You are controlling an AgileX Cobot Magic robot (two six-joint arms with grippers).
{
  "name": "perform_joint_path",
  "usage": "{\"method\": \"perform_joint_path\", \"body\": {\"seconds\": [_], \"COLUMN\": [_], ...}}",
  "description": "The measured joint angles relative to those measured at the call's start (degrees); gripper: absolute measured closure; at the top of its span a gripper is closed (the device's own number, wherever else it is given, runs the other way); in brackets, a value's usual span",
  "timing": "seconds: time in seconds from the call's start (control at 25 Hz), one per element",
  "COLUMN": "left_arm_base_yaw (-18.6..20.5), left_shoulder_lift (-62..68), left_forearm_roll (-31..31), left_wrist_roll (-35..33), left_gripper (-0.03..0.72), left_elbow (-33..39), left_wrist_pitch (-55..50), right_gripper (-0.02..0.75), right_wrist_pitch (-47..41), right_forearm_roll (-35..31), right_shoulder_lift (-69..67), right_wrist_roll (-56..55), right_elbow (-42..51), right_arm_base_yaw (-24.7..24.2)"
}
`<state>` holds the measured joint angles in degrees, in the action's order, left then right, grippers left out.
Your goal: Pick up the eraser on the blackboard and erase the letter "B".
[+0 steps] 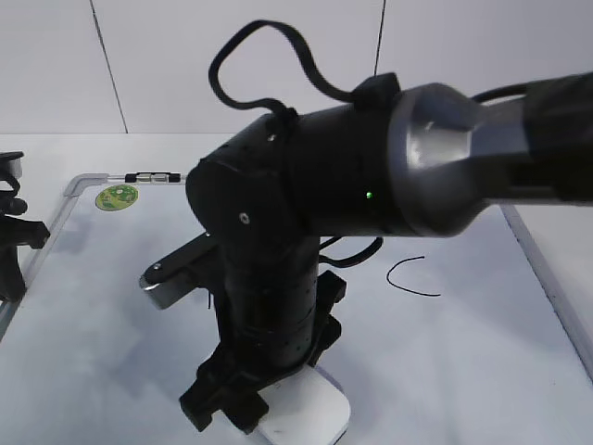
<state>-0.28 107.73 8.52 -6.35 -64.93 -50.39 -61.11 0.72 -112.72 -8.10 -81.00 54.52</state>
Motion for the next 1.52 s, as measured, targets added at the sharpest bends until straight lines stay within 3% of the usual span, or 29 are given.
{"method": "perform_joint_path", "body": {"seconds": [0.32, 0.92, 1.12, 1.32, 1.52], "left_arm_base_yaw": [0.00, 0.00, 0.00, 0.00, 0.00], "left_shoulder_lift": [0.00, 0.00, 0.00, 0.00, 0.00], "left_forearm_roll": [0.10, 0.10, 0.10, 0.10, 0.10], "left_wrist_roll": [0.00, 0.00, 0.00, 0.00, 0.00], "left_gripper": [0.675, 0.675, 0.675, 0.675, 0.675], "left_elbow": [0.00, 0.00, 0.00, 0.00, 0.00], "left_wrist_pitch": [0.00, -0.11, -0.11, -0.11, -0.11], "right_gripper": [0.223, 0.223, 0.223, 0.223, 0.223], "right_wrist_pitch": [-1.39, -1.63, -1.73, -1.73, -1.73], "right_forearm_roll": [6.74, 8.25, 8.25, 8.14, 8.14], "right_shoulder_lift": [5.38, 8.25, 8.25, 8.25, 7.89], "right_wrist_roll": [-7.06, -9.99, -9.11, -7.04, -6.77], "right_elbow": [0.00, 0.00, 0.00, 0.00, 0.00], "right_arm_base_yaw": [-1.96, -31.15, -38.52, -41.91, -42.04]}}
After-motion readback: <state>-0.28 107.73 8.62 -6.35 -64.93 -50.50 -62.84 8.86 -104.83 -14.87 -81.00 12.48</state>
